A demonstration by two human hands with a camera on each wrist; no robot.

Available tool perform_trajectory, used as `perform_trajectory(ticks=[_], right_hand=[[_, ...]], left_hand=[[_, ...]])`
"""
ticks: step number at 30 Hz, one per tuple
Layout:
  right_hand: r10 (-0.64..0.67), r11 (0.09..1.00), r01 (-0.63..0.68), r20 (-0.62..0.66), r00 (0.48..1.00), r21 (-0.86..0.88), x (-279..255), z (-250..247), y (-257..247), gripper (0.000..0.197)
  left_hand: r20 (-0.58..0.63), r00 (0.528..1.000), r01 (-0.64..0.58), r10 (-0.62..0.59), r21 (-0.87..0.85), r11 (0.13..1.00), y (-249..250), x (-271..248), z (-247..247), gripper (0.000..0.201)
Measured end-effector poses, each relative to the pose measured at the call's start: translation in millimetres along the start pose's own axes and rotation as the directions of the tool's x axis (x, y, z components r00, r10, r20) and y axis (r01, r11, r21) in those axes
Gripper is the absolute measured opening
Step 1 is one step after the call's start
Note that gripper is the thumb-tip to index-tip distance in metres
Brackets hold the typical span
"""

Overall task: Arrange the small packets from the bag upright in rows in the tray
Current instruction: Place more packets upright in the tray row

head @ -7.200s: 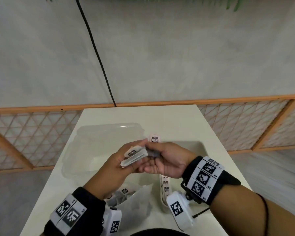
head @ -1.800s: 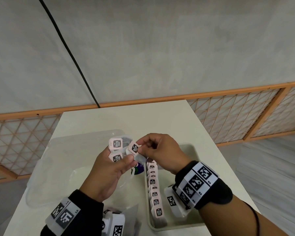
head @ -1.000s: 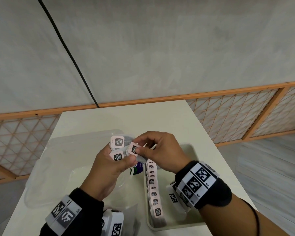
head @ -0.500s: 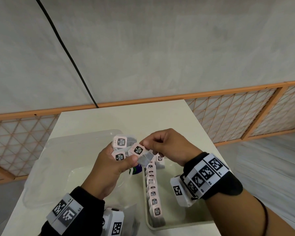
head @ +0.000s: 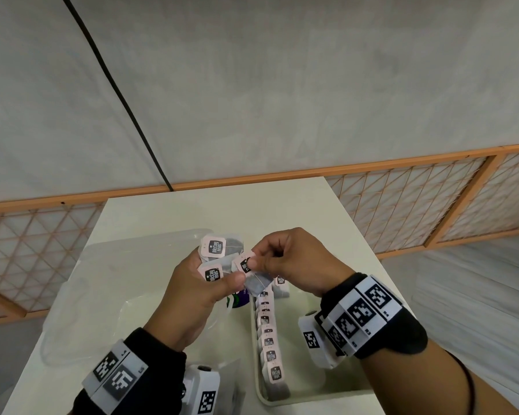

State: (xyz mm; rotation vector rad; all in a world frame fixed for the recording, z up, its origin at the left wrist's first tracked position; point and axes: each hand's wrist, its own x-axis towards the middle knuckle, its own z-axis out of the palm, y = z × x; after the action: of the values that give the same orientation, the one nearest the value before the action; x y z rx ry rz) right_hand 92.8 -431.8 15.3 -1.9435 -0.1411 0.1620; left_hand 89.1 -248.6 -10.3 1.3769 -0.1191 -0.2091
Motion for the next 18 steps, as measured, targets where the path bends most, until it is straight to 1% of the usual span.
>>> perform_trajectory(ticks=[3, 7, 10, 12, 13, 15, 16, 18], right_hand=[[-0.004, 0.999, 0.004, -0.009, 1.000, 0.032, -2, 1, 0, 0.005], [-0.003, 1.000, 0.003, 0.003, 1.000, 0.030, -2, 1, 1, 0.006], [0.021, 1.000, -0.021, 0.015, 1.000, -0.012, 0, -2, 4, 0.005], [0.064, 0.997, -0.065, -0.022, 0.998, -0.041, 3, -10, 11, 0.010], [0.105, 0.991, -0.109, -0.062, 0.993, -0.071, 6, -14, 17, 0.013], [0.249, 0.959, -0.263, -0.134, 0.959, -0.103, 13, -23, 37, 0.016], [0.340, 0.928, -0.356, -0.140, 0.930, -0.110, 17, -25, 48, 0.015], [0.494, 0.857, -0.503, -0.098, 0.864, -0.114, 24, -26, 69, 0.013]], left_hand=[[-0.043, 0.999, -0.019, 0.019, 0.003, 1.000, 1, -1, 2, 0.037], [-0.061, 0.998, -0.034, 0.035, 0.019, 0.999, 0, -1, 4, 0.036], [-0.067, 0.998, -0.010, 0.011, 0.003, 1.000, -4, 1, 4, 0.033], [-0.078, 0.996, 0.035, -0.037, -0.028, 0.999, -7, 3, 2, 0.027], [-0.085, 0.994, 0.061, -0.065, -0.045, 0.997, -9, 4, 0, 0.025], [-0.101, 0.989, 0.103, -0.110, -0.077, 0.992, -12, 5, -3, 0.023], [-0.103, 0.987, 0.117, -0.127, -0.091, 0.989, -13, 5, -5, 0.023], [-0.102, 0.984, 0.137, -0.149, -0.111, 0.984, -14, 5, -6, 0.022]])
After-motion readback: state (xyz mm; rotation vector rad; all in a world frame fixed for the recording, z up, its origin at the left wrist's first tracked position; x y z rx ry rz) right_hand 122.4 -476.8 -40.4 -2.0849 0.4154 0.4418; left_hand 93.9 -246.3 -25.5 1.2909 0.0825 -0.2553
